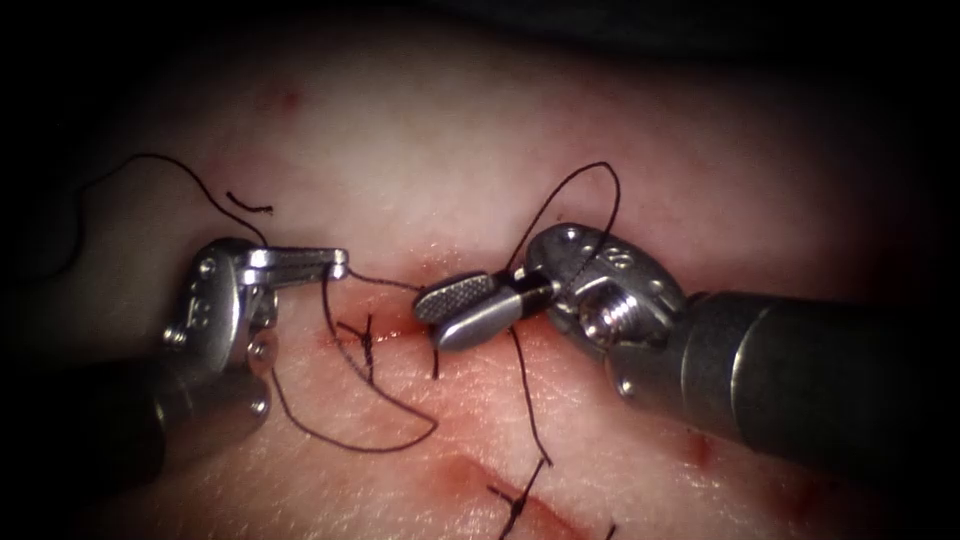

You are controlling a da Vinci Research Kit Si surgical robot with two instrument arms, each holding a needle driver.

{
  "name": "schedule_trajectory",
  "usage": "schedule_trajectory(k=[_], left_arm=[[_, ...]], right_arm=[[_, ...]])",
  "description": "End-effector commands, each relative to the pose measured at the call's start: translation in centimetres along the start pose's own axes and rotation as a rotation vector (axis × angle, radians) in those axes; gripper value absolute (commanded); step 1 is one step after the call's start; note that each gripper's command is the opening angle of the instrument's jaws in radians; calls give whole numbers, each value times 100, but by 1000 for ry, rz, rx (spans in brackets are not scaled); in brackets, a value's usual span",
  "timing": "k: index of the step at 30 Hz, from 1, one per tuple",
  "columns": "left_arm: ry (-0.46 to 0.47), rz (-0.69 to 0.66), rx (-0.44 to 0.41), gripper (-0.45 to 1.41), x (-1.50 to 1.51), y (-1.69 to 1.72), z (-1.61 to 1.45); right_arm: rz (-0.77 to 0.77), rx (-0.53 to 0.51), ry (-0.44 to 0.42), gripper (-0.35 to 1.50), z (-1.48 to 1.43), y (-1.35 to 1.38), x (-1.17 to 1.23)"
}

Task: Wound Closure
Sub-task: Grab the suture tail with the right tool.

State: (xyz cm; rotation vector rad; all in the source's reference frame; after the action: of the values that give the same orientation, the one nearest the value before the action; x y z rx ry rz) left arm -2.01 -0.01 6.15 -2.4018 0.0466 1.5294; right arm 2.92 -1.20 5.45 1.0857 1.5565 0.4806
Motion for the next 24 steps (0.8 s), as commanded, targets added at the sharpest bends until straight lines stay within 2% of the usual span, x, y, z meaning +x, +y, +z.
schedule_trajectory(k=[1,3,5,6,10,11,13,16,19,24], left_arm=[[5,-7,14,-45,-3,-7,7],[13,-22,37,-45,9,-14,16],[16,-25,37,-45,13,-16,22],[13,-29,19,-45,15,-15,27],[-5,-24,-63,-45,11,-9,33],[-13,-16,-102,-45,8,-6,33],[-21,-20,-124,-45,7,-3,31],[-52,-42,-210,-45,5,2,26],[-81,-66,-274,-45,4,9,18],[-93,-74,-290,-45,6,10,10]], right_arm=[[-9,32,-55,4,5,5,-13],[-26,83,-142,4,8,2,-28],[-36,112,-189,7,10,2,-37],[-42,144,-244,15,12,2,-44],[-109,223,-391,71,13,5,-61],[-143,215,-440,79,11,7,-65],[-201,195,-501,89,9,10,-67],[-279,191,-555,102,4,13,-67],[-357,195,-573,112,-4,14,-65],[-494,197,-691,112,-5,18,-70]])
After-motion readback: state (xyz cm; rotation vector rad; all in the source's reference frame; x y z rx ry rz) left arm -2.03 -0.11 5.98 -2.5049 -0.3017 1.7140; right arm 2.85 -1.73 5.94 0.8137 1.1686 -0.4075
